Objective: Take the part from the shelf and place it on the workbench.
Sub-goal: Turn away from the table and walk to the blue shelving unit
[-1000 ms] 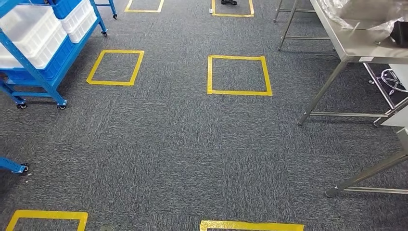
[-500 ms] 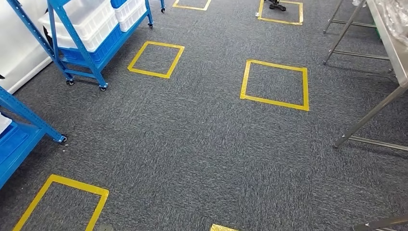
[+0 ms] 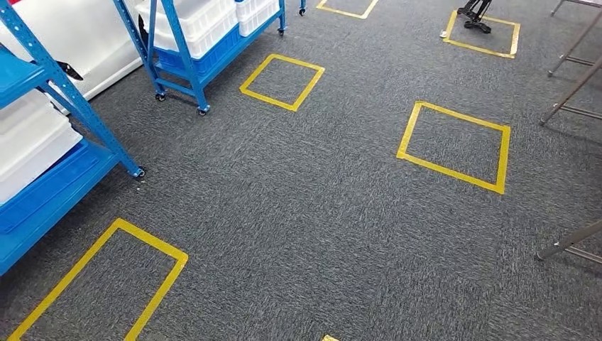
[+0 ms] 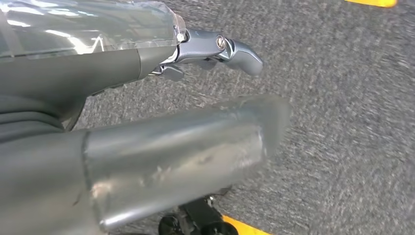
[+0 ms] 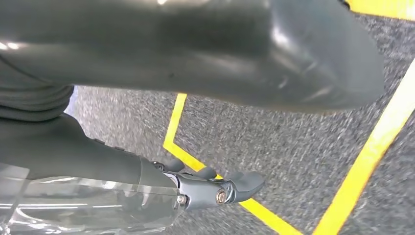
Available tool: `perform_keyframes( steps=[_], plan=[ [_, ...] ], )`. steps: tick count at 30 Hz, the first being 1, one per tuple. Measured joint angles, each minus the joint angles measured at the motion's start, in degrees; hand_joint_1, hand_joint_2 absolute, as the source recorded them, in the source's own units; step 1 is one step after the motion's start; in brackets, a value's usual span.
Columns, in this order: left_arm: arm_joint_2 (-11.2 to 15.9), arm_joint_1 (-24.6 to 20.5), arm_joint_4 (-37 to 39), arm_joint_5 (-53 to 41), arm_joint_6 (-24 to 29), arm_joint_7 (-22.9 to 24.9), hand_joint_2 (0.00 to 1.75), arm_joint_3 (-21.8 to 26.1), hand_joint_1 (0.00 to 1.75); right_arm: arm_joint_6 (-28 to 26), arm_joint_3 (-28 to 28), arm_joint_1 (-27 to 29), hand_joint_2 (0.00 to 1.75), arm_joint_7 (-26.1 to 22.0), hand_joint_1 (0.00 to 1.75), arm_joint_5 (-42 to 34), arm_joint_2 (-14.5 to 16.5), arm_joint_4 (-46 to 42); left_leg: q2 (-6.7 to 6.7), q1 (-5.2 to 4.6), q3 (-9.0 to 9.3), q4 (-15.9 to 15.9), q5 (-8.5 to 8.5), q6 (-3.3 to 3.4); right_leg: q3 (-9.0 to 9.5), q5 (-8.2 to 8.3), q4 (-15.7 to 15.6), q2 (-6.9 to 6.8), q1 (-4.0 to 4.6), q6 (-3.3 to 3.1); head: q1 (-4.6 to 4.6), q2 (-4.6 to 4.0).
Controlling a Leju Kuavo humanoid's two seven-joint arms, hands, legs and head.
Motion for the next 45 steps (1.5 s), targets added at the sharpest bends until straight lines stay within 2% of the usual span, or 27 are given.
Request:
perform_keyframes(
  steps=[1,3,5,7,8,9,10,11,12,14,20,24,25,26,28,29,30,32,34,36,37,38,39,40,41,43,45],
  plan=[
    [0.0,0.1,0.0,0.0,0.0,0.0,0.0,0.0,0.0,0.0,0.0,-0.2,0.0,0.0,0.0,0.1,0.0,0.0,-0.6,0.07,0.01,-0.2,0.15,0.32,0.13,-0.23,0.2,0.27,-0.14,0.34,0.01,-0.01],
    [0.1,0.1,0.0,0.0,0.0,0.0,0.0,0.0,0.0,0.0,0.0,-0.3,0.0,0.0,0.0,0.2,0.0,0.0,-1.79,0.32,0.16,-0.7,0.56,1.05,-0.83,-2.26,2.8,3.17,-0.44,0.9,0.23,-0.01],
    [0.1,-0.1,0.0,0.0,0.0,0.0,0.0,0.0,0.0,0.0,0.0,-0.1,0.0,0.0,0.0,0.2,0.1,0.0,-3.08,0.36,0.06,-0.8,0.82,1.51,-4.17,-6.11,9.8,6.46,-0.66,1.11,0.5,-0.01],
    [0.1,-0.2,0.0,0.0,0.0,0.0,0.0,0.0,0.0,0.0,0.0,0.1,0.0,0.0,0.0,0.3,0.1,0.1,-4.67,0.26,-0.06,-0.8,0.91,1.62,-7.43,-8.12,16.1,7.24,-0.72,1.13,0.54,-0.01],
    [0.1,-0.2,0.0,0.0,-0.1,0.1,0.0,0.0,0.0,0.0,0.0,0.2,0.0,0.0,0.0,0.3,0.1,0.1,-5.54,0.23,-0.02,-0.7,0.93,1.61,-7.79,-7.34,16.4,7.37,-0.73,1.08,0.55,-0.01],
    [0.1,-0.1,0.0,0.0,-0.1,0.1,0.0,0.0,0.0,0.0,0.0,0.2,0.0,0.0,0.0,0.3,0.1,0.1,-6.41,0.24,0.07,-0.7,0.94,1.58,-7.06,-5.47,14.4,7.6,-0.75,0.97,0.55,-0.01],
    [0.1,-0.1,0.0,0.0,-0.1,0.2,0.0,0.0,0.0,0.0,0.0,0.2,0.0,0.0,0.0,0.4,0.1,0.1,-7.27,0.26,0.16,-0.6,0.92,1.51,-5.47,-2.96,10.7,8.35,-0.8,0.83,0.55,-0.01],
    [0.1,-0.1,0.0,0.0,-0.1,0.2,0.0,0.0,0.0,0.0,0.0,0.2,0.0,0.0,0.0,0.4,0.1,0.1,-8.09,0.25,0.16,-0.5,0.89,1.36,-3.77,-1.02,6.7,9.95,-0.86,0.67,0.55,-0.01],
    [0.1,-0.1,0.0,0.0,-0.1,0.2,0.0,0.0,0.0,0.0,0.0,0.3,0.0,0.1,0.0,0.4,0.1,0.1,-8.84,0.23,0.04,-0.3,0.87,1.1,-2.48,0.26,3.5,11.38,-0.93,0.56,0.52,-0.01],
    [0.1,-0.2,0.0,0.0,-0.1,0.3,0.0,0.0,0.0,0.0,0.0,0.2,0.0,0.1,0.0,0.4,0.1,0.1,-10.08,0.29,-0.42,-0.1,0.95,0.45,-1.59,0.66,1.0,12.99,-0.88,0.41,0.51,-0.01],
    [0.1,0.0,0.0,0.0,-0.1,0.4,0.0,0.0,0.0,-0.1,0.0,0.0,0.0,0.3,0.0,0.5,0.1,0.1,-11.44,0.46,-0.87,-0.3,1.23,-0.32,-1.51,0.8,0.8,11.79,-0.79,0.06,0.52,0.0],
    [0.0,0.2,0.0,0.0,-0.1,0.6,0.0,-0.1,0.0,-0.2,0.0,0.6,0.0,0.5,0.0,0.6,0.2,0.1,-3.66,0.52,-8.18,15.5,-6.21,-1.51,-1.08,0.95,-0.1,5.15,-0.61,-1.68,-0.25,-0.01],
    [0.0,0.3,0.0,0.0,-0.1,0.7,0.0,-0.1,0.0,-0.1,0.0,0.6,0.0,0.5,0.0,0.6,0.2,0.1,-3.32,0.61,-7.66,14.8,-5.27,-1.62,-1.0,0.83,0.0,4.16,-0.58,-1.62,-0.25,0.0],
    [0.0,0.4,0.0,0.0,-0.1,0.7,0.0,-0.1,0.0,-0.1,0.0,0.5,0.0,0.5,0.0,0.6,0.2,0.1,-2.7,0.66,-5.72,11.3,-3.38,-1.6,-0.84,0.69,0.0,3.39,-0.59,-1.48,-0.25,0.0],
    [0.0,0.3,0.0,-0.1,-0.1,0.7,0.0,-0.1,0.0,-0.1,0.0,0.5,0.0,0.5,0.0,0.6,0.2,0.1,0.13,0.43,-1.41,3.3,-0.47,-1.22,-0.42,0.31,0.1,2.01,-0.41,-1.01,-0.24,0.0],
    [0.0,0.2,0.0,-0.1,-0.1,0.7,0.0,-0.1,0.0,0.0,0.0,0.4,0.0,0.5,0.0,0.6,0.2,0.1,1.1,0.25,-0.16,0.9,0.15,-0.93,-0.23,0.14,0.1,1.41,-0.28,-0.73,-0.16,0.0],
    [0.0,0.2,0.0,-0.2,-0.1,0.7,0.0,-0.1,0.0,0.0,0.0,0.4,0.0,0.5,0.0,0.6,0.2,0.1,1.56,0.06,0.22,-0.1,0.18,-0.66,-0.07,0.01,0.2,0.87,-0.16,-0.45,-0.09,-0.01],
    [0.0,0.3,0.0,-0.2,-0.1,0.7,0.0,-0.1,0.0,0.0,0.0,0.0,0.0,0.5,0.0,0.6,0.2,0.1,0.18,-0.01,0.14,-0.2,0.38,-0.12,0.25,-0.21,0.1,-0.12,-0.12,0.09,0.01,-0.01],
    [0.0,0.4,0.0,-0.2,-0.1,0.7,0.0,-0.1,0.0,0.0,0.0,-0.2,0.0,0.5,0.0,0.6,0.2,0.1,-1.13,0.26,0.3,-0.6,0.76,0.54,-0.04,-1.53,1.5,1.83,-0.37,0.73,0.16,-0.01],
    [0.0,0.2,0.0,-0.2,-0.1,0.7,0.0,-0.1,0.0,0.0,0.0,-0.1,0.0,0.5,0.0,0.6,0.2,0.1,-2.46,0.48,0.26,-0.9,1.1,1.06,-2.7,-4.97,7.3,5.62,-0.69,1.17,0.44,0.0],
    [0.0,0.1,0.0,-0.2,-0.1,0.7,0.0,-0.1,0.0,0.0,0.0,0.1,0.0,0.5,0.0,0.7,0.2,0.1,-3.18,0.49,0.12,-0.9,1.17,1.2,-4.72,-6.79,11.3,6.69,-0.73,1.24,0.53,0.0],
    [0.0,0.1,0.0,-0.1,-0.1,0.7,0.0,-0.2,0.0,0.1,0.0,0.2,0.0,0.5,0.0,0.7,0.2,0.1,-4.0,0.47,0.04,-0.9,1.2,1.25,-6.5,-7.9,14.7,7.13,-0.76,1.29,0.56,0.0],
    [0.0,0.1,0.0,-0.1,-0.1,0.7,0.0,-0.2,0.0,0.1,0.0,0.3,0.0,0.5,0.0,0.8,0.2,0.1,-4.87,0.45,0.03,-0.9,1.22,1.25,-7.47,-7.82,16.3,7.28,-0.76,1.28,0.56,0.0],
    [0.0,0.2,0.0,-0.1,-0.1,0.7,0.0,-0.2,0.0,0.1,0.0,0.3,0.0,0.5,0.0,0.8,0.2,0.1,-5.79,0.45,0.08,-0.8,1.23,1.22,-7.37,-6.51,15.6,7.42,-0.78,1.22,0.57,0.0],
    [0.0,0.2,0.0,-0.1,-0.1,0.7,0.0,-0.2,0.0,0.1,0.0,0.4,0.0,0.5,0.0,0.8,0.2,0.1,-6.71,0.47,0.16,-0.7,1.22,1.15,-6.25,-4.29,12.8,7.77,-0.81,1.1,0.57,0.0],
    [0.0,0.2,0.0,-0.1,-0.1,0.7,0.0,-0.2,0.0,0.1,0.0,0.5,0.0,0.5,0.0,0.8,0.2,0.1,-8.37,0.45,0.08,-0.4,1.12,0.8,-3.04,-0.33,5.0,10.22,-0.99,0.77,0.58,0.0],
    [-0.1,0.1,0.0,-0.1,-0.1,0.7,0.0,-0.2,0.0,0.1,-0.1,0.5,0.0,0.4,0.0,0.8,0.2,0.1,-9.8,0.47,-0.41,-0.1,1.19,0.09,-1.59,0.71,1.3,12.16,-1.01,0.46,0.57,0.0]
  ],
)
